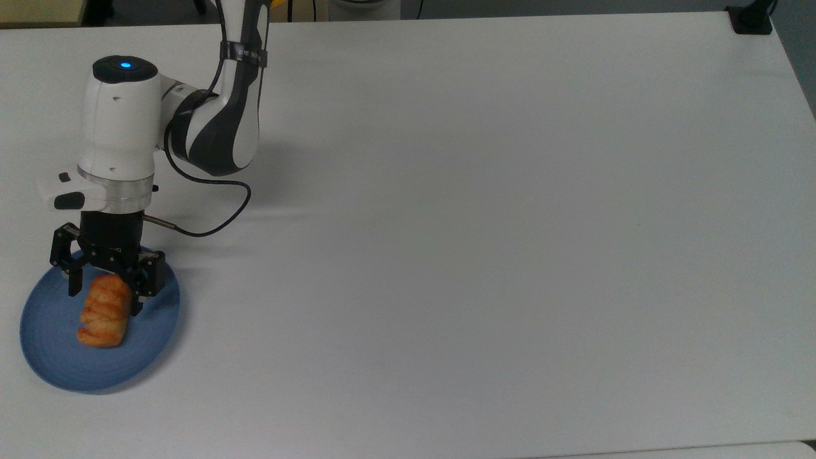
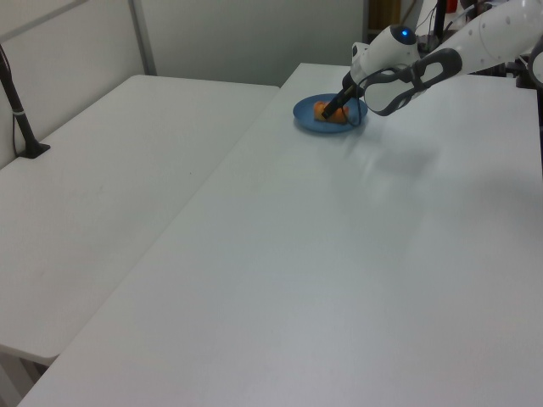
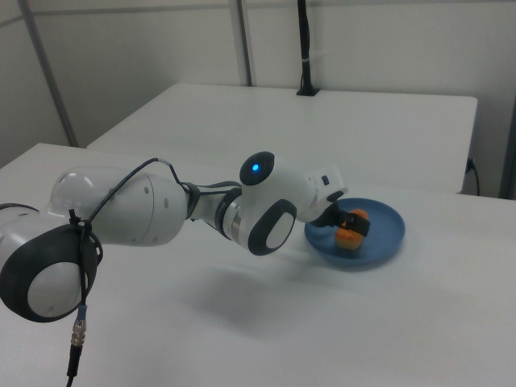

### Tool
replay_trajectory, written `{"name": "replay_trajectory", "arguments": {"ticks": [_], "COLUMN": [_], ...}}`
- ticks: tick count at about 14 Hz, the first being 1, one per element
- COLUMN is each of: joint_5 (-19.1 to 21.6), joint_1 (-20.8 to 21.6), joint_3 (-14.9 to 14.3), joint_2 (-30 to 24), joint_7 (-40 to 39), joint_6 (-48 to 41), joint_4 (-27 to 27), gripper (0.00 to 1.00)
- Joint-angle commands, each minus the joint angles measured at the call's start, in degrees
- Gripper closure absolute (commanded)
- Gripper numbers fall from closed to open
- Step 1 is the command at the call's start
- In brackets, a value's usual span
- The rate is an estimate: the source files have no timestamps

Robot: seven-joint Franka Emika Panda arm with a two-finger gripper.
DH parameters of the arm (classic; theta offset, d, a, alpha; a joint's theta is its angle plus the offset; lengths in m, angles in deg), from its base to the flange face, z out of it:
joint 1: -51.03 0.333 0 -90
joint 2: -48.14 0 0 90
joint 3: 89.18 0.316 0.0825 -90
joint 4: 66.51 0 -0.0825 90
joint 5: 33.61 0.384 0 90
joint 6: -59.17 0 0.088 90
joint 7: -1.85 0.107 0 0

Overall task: Put the bread on the table
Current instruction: 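Close the gripper on the bread roll, then lift the bread roll off the plate and carry it across the table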

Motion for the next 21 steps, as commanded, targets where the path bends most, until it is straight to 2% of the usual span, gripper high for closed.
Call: {"name": "replay_trajectory", "arguments": {"ticks": [1,3,5,9,14,17,21], "joint_5": [-1.97,-1.88,-1.53,-0.91,-0.91,-1.00,-1.00], "joint_1": [-0.08,-0.16,-0.16,0.01,0.80,2.64,7.73], "joint_3": [-0.32,-0.32,-0.23,-0.06,0.65,1.53,2.23], "joint_2": [0.62,0.36,-0.69,-4.46,-13.33,-18.78,-25.73], "joint_7": [0.40,0.57,0.66,0.75,3.20,5.84,8.65], "joint_6": [0.68,0.59,0.59,-0.20,-1.94,-10.54,-23.54], "joint_4": [-0.69,-0.61,0.45,0.89,7.30,7.39,7.57], "gripper": [0.31,0.53,0.59,0.59,0.59,0.59,0.59]}}
